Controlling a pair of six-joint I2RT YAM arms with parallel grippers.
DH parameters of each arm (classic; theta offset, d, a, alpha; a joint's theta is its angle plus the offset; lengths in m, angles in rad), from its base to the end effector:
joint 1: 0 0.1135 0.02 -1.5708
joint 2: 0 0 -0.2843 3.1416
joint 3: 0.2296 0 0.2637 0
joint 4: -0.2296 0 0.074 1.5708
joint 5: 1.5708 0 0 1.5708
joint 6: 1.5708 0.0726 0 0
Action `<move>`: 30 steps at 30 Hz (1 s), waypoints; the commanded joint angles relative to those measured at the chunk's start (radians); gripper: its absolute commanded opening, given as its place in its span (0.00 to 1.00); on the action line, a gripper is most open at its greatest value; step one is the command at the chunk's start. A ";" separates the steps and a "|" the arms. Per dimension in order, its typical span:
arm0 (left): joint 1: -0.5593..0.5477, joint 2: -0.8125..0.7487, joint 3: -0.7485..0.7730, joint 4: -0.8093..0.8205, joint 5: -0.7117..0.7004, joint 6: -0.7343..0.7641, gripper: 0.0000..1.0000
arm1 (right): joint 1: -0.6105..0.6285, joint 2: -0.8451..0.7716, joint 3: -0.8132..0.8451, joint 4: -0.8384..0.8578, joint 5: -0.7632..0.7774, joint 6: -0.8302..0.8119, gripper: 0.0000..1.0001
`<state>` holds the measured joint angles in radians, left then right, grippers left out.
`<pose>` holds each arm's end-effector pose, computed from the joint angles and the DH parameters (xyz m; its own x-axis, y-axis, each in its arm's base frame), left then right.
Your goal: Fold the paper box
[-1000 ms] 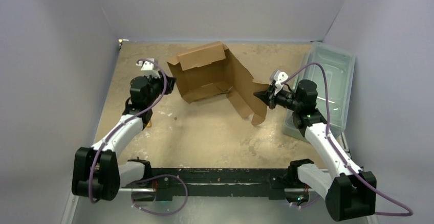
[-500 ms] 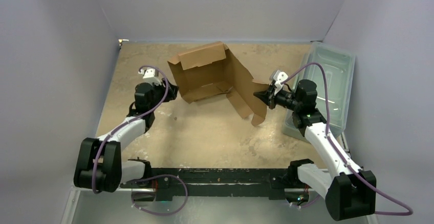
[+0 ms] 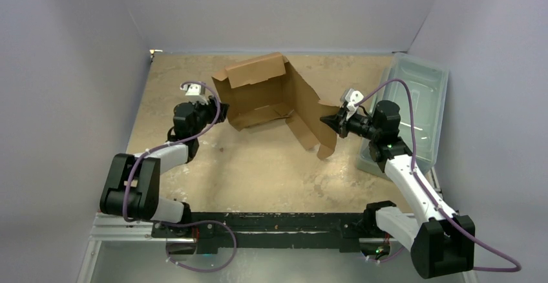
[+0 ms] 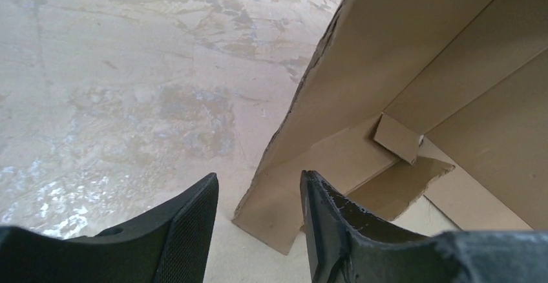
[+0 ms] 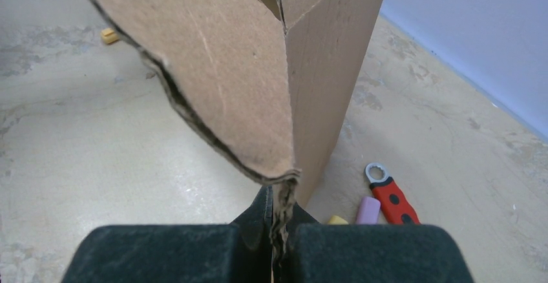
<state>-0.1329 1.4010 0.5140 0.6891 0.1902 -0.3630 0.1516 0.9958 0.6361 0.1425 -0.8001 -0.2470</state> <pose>0.3185 -0.0564 0.2040 -0.2936 -0.3125 -0.9034 0.2242 0.8962 -0.3829 0.2378 0.0890 0.2910 -0.0115 -0.1741 -0.9847 -0.8256 0.5572 -0.0888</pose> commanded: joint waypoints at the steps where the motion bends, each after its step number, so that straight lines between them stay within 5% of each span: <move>1: 0.003 0.041 0.040 0.147 0.071 -0.011 0.46 | 0.006 0.006 0.048 0.018 -0.014 -0.002 0.00; 5: 0.003 0.047 0.056 0.159 0.089 -0.078 0.13 | 0.006 0.004 0.047 0.018 -0.038 -0.003 0.00; 11: 0.003 -0.047 0.077 0.050 0.018 -0.166 0.00 | 0.008 -0.002 0.043 0.014 -0.103 -0.016 0.00; 30: -0.086 -0.166 0.002 -0.050 -0.118 -0.455 0.00 | 0.033 -0.003 0.025 0.088 -0.253 0.103 0.00</move>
<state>-0.2138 1.2911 0.5480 0.6109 0.1490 -0.7040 0.1787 0.9943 0.6361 0.1696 -0.9951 -0.1940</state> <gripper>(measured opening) 0.006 0.008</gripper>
